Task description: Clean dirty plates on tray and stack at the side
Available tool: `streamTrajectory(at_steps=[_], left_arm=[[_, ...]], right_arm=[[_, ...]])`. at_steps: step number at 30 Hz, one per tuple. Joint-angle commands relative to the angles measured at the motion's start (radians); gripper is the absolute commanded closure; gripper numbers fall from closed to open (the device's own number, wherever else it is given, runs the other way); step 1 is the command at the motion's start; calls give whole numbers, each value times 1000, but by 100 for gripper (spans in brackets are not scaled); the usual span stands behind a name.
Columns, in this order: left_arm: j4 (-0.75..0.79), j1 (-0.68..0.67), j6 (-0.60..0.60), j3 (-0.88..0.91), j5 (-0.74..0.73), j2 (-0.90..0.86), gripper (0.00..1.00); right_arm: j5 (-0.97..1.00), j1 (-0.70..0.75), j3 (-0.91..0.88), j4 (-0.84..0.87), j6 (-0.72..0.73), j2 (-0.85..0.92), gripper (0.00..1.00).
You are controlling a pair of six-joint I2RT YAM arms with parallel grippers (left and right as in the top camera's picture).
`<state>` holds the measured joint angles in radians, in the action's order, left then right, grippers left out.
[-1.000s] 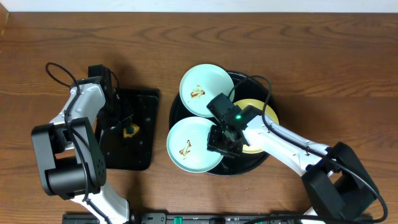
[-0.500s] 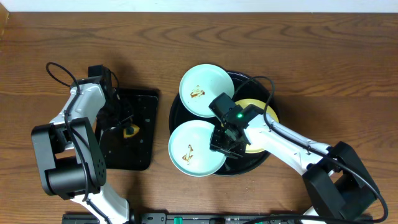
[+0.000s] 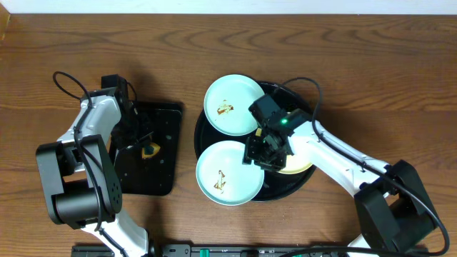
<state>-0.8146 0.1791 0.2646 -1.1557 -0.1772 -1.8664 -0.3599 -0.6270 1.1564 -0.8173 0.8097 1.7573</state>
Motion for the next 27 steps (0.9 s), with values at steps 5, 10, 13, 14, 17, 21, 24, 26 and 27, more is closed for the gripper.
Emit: streamTrajectory(at_steps=[5,10,13,14,17,21,24,26,27], left_arm=[[-10,-7,-9,-17,5,4,92],[-10,-7,-10,-17,5,4,92],[-10,-7,-10,-17,5,4,92],[-10,-7,-10,-17,5,4,92],[-10,-7,-10,-17,6,4,92],[-6,-7,-10,-17,6,4,92],[-6,-7,-21,-17,6,4,92],[-6,-7,-21,-17,5,4,92],[-6,-7,-21,-17,5,4,92]], right_arm=[[132,9,98,-138,-64,2,47],[299,30,98,-292,-21,2,46],[391,41,97,-330,-11,3,42],[404,49,97,-328,-13,3,40],[412,97,97,-309,-67,3,41],[374,183,97,-247,-249,3,32],[367,245,97,-225,-322,3,15],[382,286,97,-226,-326,3,11],[384,312,97,-226,-328,3,10]])
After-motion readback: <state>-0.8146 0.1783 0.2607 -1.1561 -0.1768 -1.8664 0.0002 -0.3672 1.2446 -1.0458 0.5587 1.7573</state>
